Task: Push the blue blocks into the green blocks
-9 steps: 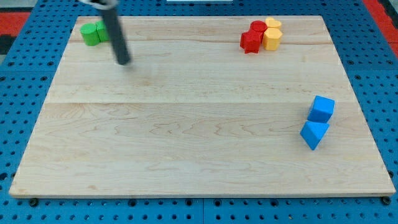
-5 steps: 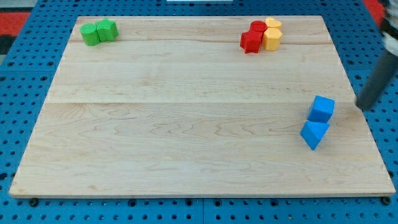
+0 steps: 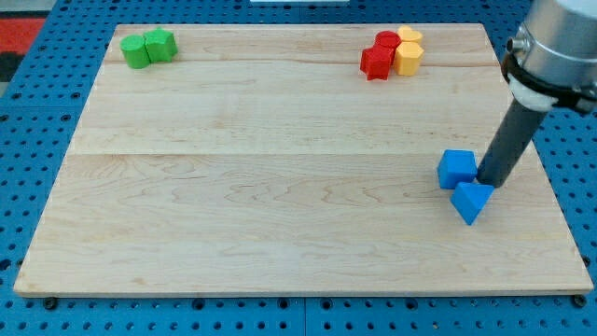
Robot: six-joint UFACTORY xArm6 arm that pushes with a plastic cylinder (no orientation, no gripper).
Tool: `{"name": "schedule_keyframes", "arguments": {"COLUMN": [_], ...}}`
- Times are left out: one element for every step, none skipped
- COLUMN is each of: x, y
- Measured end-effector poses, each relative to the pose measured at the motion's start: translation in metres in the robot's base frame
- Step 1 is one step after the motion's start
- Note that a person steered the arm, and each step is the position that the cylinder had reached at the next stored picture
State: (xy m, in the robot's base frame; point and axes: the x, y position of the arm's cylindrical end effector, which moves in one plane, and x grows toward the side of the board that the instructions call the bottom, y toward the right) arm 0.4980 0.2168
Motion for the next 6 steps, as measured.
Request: {"name": "schedule_keyframes", "arguments": {"x": [0.002,-0.004,-0.031,-0.068,-0.103,-0.112], "y": [-0.029,-0.042,-0.049,-0.053,-0.059,-0.116]}}
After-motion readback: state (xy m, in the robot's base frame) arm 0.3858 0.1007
